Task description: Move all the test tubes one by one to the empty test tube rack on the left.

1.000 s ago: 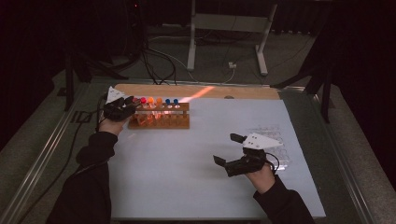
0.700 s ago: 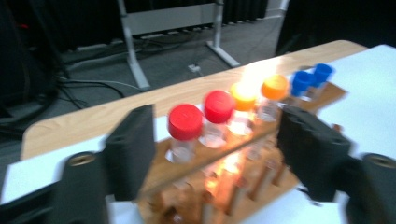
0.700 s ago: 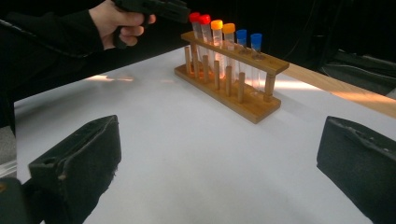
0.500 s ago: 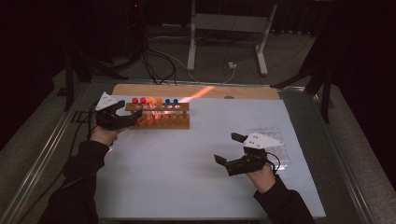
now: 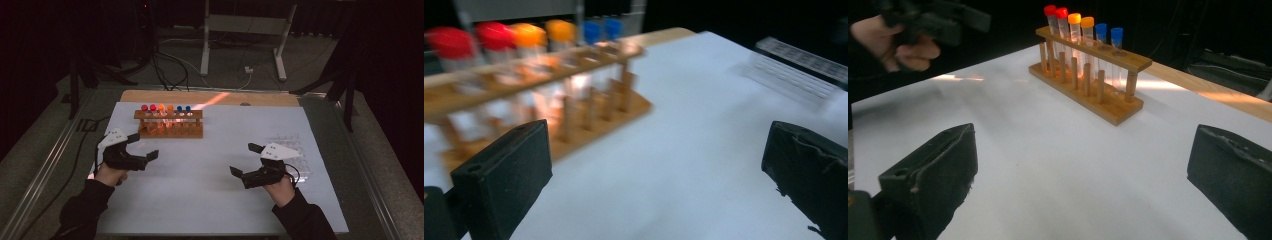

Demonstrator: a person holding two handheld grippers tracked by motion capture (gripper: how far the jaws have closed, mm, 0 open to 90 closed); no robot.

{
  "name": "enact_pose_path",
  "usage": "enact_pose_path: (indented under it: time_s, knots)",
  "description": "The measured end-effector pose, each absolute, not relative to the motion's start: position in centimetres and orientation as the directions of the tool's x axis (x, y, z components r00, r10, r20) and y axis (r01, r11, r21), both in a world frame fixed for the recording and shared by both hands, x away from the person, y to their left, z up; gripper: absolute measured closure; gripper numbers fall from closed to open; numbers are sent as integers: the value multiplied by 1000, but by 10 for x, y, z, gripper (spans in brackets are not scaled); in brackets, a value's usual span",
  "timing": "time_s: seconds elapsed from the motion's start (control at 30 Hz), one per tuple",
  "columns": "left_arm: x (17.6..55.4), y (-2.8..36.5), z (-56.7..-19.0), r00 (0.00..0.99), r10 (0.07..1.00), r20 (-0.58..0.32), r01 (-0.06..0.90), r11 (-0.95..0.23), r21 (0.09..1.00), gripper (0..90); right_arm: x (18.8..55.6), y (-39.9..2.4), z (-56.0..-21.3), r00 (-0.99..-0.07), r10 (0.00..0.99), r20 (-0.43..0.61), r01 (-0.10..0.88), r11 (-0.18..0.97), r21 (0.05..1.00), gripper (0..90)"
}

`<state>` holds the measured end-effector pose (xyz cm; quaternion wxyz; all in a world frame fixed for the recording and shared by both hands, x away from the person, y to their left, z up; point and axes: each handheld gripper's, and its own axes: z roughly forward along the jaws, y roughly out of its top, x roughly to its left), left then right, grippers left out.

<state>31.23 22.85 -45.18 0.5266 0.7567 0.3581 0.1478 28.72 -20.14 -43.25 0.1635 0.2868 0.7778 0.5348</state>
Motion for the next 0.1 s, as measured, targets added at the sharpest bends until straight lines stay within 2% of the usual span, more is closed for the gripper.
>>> enact_pose_path:
  time_s: [0.1]
  knots:
    - [300, 222, -461, 727, 670, -152, 369, -194, 909, 7, 287, -202, -433, -781, 622, 56, 274, 261, 926, 0]
